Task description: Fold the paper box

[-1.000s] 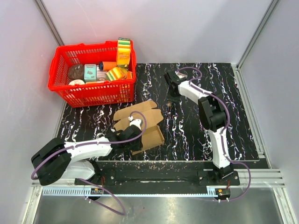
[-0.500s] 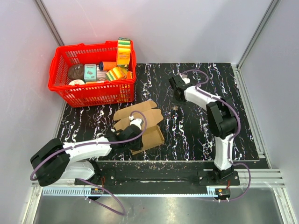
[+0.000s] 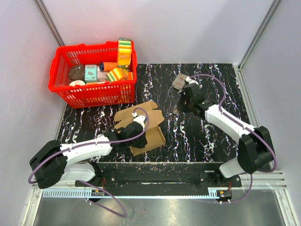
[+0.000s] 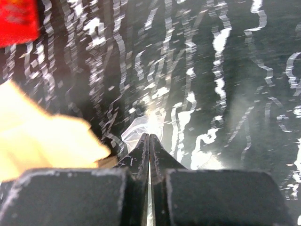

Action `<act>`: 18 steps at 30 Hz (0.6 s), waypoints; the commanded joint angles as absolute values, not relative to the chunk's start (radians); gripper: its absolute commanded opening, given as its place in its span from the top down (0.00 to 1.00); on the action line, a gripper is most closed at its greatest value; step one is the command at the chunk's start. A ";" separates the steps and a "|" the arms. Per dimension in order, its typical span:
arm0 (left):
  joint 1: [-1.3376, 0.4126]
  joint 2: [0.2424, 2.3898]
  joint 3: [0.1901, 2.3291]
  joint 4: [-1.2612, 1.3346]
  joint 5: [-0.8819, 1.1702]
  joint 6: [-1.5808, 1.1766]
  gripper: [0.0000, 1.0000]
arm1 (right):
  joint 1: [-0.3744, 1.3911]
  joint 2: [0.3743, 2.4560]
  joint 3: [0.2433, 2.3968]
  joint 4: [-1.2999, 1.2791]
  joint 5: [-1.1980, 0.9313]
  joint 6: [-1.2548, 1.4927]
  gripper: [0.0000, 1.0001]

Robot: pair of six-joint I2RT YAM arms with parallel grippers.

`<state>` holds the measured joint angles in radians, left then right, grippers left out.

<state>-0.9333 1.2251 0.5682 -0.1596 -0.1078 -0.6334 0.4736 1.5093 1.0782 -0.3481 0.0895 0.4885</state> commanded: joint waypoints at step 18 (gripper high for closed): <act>-0.930 1.088 0.586 -0.213 -0.150 -0.630 1.00 | 0.859 1.522 0.977 -0.155 -0.161 0.431 0.70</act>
<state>-0.9333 1.1137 0.5758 -0.2337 -0.1276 -0.6281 0.8291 1.5078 0.9592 -0.1936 -0.1448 0.4332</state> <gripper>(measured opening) 0.013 0.243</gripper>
